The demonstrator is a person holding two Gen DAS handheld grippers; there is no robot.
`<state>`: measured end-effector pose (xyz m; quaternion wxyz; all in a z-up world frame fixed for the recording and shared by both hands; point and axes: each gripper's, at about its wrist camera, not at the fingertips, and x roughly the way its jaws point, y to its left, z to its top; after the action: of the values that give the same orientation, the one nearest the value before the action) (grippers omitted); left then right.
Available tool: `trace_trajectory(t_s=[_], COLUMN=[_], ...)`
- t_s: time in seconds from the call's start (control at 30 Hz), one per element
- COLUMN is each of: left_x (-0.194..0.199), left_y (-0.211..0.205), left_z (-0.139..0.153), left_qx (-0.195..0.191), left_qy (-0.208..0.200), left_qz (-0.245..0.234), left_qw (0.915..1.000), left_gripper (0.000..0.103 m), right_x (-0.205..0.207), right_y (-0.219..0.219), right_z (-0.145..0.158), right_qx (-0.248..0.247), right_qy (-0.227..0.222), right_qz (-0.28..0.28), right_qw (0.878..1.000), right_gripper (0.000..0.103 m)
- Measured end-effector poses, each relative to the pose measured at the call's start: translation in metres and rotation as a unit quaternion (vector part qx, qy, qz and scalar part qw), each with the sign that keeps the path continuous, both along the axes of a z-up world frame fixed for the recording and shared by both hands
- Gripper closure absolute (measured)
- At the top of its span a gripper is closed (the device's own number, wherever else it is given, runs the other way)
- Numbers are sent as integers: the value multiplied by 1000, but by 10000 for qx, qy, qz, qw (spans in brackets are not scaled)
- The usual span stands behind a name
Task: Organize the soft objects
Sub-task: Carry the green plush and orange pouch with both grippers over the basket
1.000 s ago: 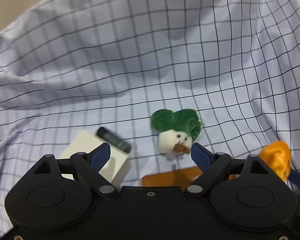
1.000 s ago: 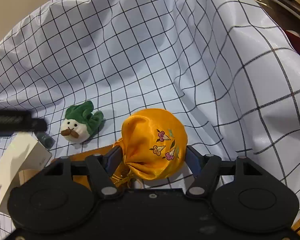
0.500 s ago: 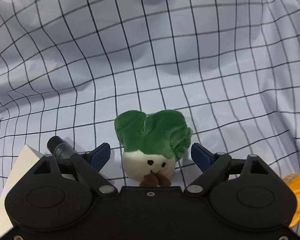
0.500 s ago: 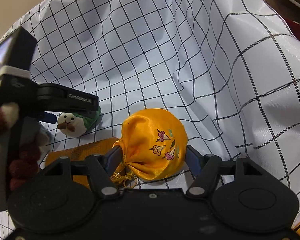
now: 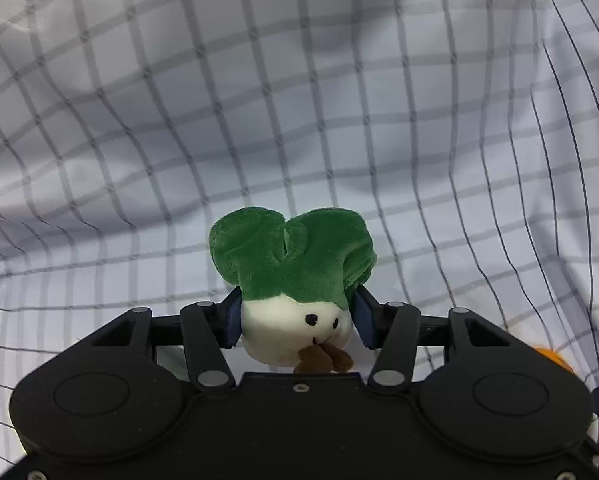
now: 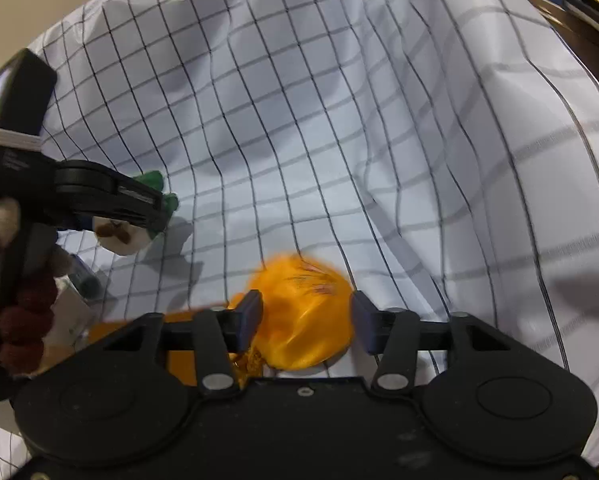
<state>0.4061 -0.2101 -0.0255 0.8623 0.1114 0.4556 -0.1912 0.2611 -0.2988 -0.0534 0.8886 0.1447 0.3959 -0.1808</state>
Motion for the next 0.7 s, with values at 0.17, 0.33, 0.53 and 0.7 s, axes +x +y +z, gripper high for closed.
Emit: trace_trajectory(t_s=[0.17,0.33,0.53,0.7], left_x=[6,-1,-13,-18], left_y=[31,47,41,27], left_z=[11,7,-2,-6], left_qx=[-3,-64,-179,-196], left_qy=[-38,36,156,179], left_qz=[259,284,41,-147], left_qw=[9997,9996,9997,9995], left_gripper=[51,51,51,51], right_x=[28,25,24,27], right_y=[2,-10,-6,0], right_z=[-7,-6,-16,-29], right_qx=[-70,101,63,101], right_qy=[247,286,424,488], right_qz=[74,-280,-271,-267], right_qw=[9996,9991,9987,9984], right_gripper=[52,18,7,4])
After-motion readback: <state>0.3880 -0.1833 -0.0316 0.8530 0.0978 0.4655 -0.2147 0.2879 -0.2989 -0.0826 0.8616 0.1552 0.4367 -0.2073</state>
